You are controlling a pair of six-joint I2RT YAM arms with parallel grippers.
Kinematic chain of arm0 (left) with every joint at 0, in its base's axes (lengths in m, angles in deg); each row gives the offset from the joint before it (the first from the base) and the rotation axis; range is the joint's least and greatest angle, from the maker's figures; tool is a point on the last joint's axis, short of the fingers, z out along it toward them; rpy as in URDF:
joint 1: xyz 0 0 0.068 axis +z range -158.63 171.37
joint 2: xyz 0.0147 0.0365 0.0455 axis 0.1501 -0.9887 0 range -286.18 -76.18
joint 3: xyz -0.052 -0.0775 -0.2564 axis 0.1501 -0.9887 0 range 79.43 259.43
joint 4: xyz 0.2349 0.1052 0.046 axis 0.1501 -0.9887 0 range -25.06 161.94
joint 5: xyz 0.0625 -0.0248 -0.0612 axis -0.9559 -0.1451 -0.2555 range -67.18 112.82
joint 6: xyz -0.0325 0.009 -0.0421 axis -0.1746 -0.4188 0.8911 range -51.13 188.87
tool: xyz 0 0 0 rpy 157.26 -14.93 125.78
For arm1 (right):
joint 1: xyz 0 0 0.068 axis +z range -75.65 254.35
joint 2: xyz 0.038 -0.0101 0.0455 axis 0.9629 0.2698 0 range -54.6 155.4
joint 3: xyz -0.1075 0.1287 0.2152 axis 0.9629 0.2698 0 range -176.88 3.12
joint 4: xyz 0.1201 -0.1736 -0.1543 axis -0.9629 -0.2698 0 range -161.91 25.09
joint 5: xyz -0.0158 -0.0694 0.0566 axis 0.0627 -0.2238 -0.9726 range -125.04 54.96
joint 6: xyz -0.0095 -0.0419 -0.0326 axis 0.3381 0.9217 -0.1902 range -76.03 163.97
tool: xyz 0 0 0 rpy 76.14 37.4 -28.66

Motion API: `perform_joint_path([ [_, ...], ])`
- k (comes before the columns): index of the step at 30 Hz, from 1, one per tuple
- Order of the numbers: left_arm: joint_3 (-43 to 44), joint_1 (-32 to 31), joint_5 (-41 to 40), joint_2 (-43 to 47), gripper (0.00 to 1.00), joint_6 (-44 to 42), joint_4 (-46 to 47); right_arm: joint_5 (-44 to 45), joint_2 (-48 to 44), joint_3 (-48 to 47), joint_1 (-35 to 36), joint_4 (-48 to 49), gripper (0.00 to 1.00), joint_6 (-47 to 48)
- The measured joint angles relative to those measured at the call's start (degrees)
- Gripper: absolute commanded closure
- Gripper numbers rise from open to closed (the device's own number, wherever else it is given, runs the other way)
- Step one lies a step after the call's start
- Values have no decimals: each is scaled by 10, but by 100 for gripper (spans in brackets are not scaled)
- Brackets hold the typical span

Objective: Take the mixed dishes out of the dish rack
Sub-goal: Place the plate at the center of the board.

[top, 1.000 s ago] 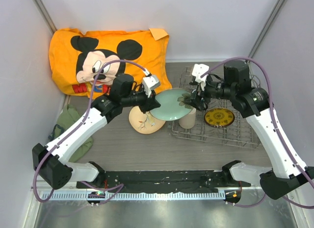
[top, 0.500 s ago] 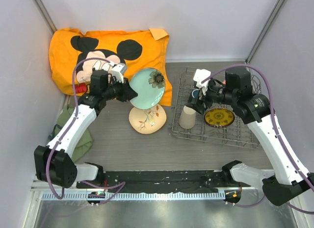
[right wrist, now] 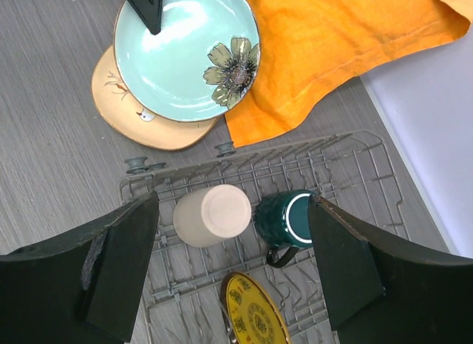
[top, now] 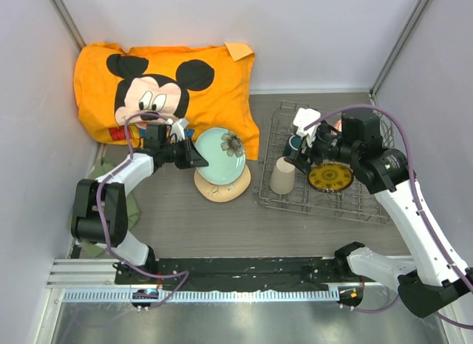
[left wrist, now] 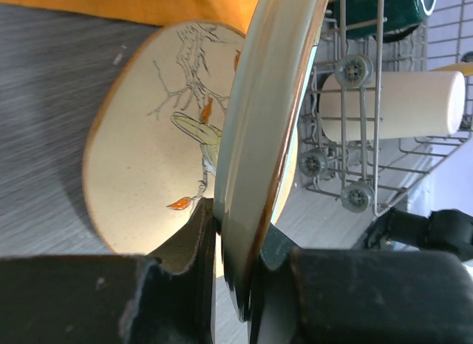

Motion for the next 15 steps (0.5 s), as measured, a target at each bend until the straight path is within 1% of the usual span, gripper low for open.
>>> perform_joint_path([
  [5, -2, 0, 28, -25, 100, 14, 21, 12, -1, 14, 0, 2, 14, 0],
  [15, -4, 0, 48, -59, 100, 27, 41, 36, -11, 44, 0, 2, 14, 7],
])
